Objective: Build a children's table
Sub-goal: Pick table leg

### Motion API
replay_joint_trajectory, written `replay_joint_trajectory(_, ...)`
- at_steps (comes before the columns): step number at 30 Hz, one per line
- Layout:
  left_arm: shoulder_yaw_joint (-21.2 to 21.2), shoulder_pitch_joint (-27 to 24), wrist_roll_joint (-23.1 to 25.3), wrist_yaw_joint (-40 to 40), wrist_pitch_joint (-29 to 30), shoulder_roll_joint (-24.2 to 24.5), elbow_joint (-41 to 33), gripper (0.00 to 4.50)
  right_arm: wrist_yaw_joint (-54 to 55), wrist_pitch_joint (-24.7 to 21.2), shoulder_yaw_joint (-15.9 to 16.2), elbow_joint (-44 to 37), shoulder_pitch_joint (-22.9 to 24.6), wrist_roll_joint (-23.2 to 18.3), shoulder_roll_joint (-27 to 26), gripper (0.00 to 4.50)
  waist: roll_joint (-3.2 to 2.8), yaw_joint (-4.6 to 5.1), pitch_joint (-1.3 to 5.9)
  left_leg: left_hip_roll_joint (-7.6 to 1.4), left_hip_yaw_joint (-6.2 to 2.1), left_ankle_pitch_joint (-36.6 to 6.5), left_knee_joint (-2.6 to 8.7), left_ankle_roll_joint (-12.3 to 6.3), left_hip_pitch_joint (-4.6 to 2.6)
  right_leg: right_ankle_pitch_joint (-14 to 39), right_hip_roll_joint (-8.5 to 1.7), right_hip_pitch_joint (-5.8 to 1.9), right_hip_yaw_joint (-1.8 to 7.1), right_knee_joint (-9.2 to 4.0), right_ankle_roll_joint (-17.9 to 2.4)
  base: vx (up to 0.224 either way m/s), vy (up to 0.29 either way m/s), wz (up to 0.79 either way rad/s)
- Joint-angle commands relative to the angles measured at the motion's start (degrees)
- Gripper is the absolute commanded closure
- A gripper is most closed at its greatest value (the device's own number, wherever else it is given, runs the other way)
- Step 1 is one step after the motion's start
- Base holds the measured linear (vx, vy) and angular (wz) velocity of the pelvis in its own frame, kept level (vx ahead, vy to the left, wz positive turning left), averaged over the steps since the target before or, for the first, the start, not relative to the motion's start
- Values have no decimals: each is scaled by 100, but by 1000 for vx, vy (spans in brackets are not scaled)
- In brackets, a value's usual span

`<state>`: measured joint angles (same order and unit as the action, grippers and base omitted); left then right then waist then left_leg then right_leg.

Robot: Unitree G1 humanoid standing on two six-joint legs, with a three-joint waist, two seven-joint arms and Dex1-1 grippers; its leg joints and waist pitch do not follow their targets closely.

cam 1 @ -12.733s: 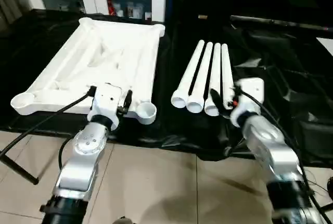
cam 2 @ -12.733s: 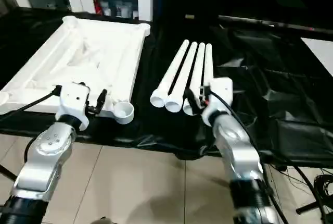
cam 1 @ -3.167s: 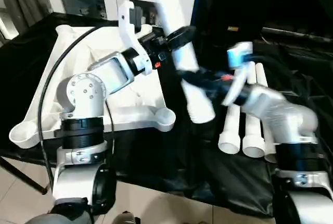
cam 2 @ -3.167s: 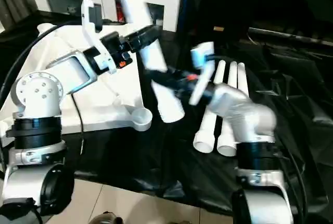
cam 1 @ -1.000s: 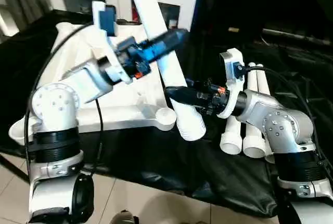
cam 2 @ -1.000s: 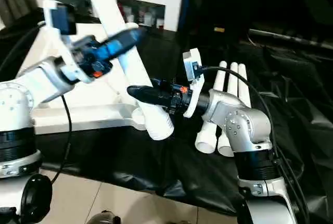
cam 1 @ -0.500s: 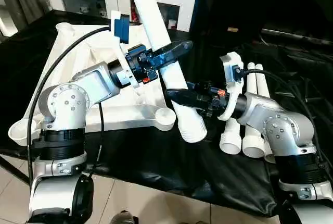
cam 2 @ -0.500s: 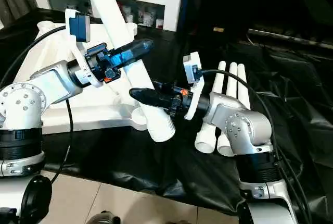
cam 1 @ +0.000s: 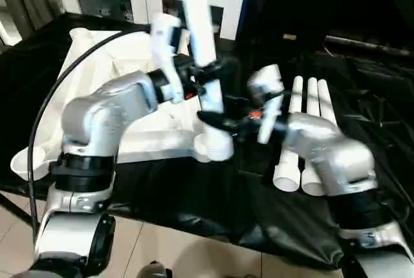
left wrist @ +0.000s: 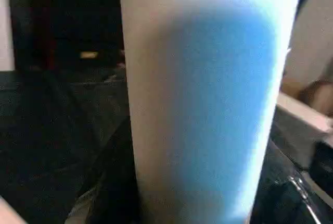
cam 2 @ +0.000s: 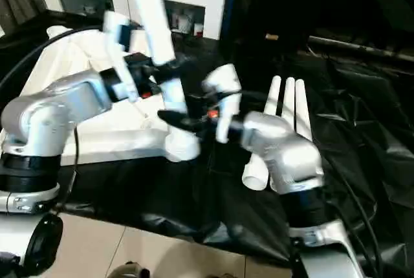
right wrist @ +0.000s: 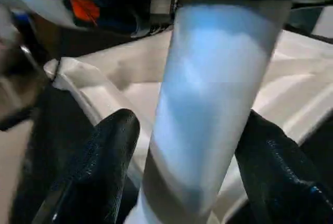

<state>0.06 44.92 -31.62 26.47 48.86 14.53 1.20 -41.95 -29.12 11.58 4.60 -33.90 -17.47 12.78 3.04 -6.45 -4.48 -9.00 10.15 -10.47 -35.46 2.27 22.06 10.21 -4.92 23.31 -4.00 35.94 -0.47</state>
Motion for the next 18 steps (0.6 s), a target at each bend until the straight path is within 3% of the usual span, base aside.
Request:
replay_joint_trajectory(1, -82, 156, 17, -101, 61, -114, -184, 265, 231, 88, 85, 216, -120, 147, -105, 149, -38, 4, 455, -392, -164, -1061, 509, 325, -107, 1269, -432, -289, 312, -406, -1000, 0, 0, 0)
replay_joint_trajectory(14, -95, 187, 135, -95, 106, -31, -162, 266, 269, 287, -33, 489, -196, 272, -212, 249, -62, 9, 458, -391, -165, -1091, 508, 283, -107, 1101, -417, -300, 311, -395, -1032, 0, 0, 0)
replay_joint_trajectory(16, -136, 152, 98, 54, 98, 45, -233, 210, 204, 271, -84, 452, -173, 203, -196, 251, -66, 5, 460, -394, -166, -1074, 511, 278, -113, 1049, -415, -299, 311, -381, -1051, 0, 0, 0)
replay_joint_trajectory(18, 16, 149, -119, 139, 209, 5, -225, 196, 30, 258, -134, 359, -137, 71, -153, 256, -71, 3, 462, -395, -164, -1079, 507, 282, -115, 1001, -417, -300, 312, -377, -1080, 0, 0, 0)
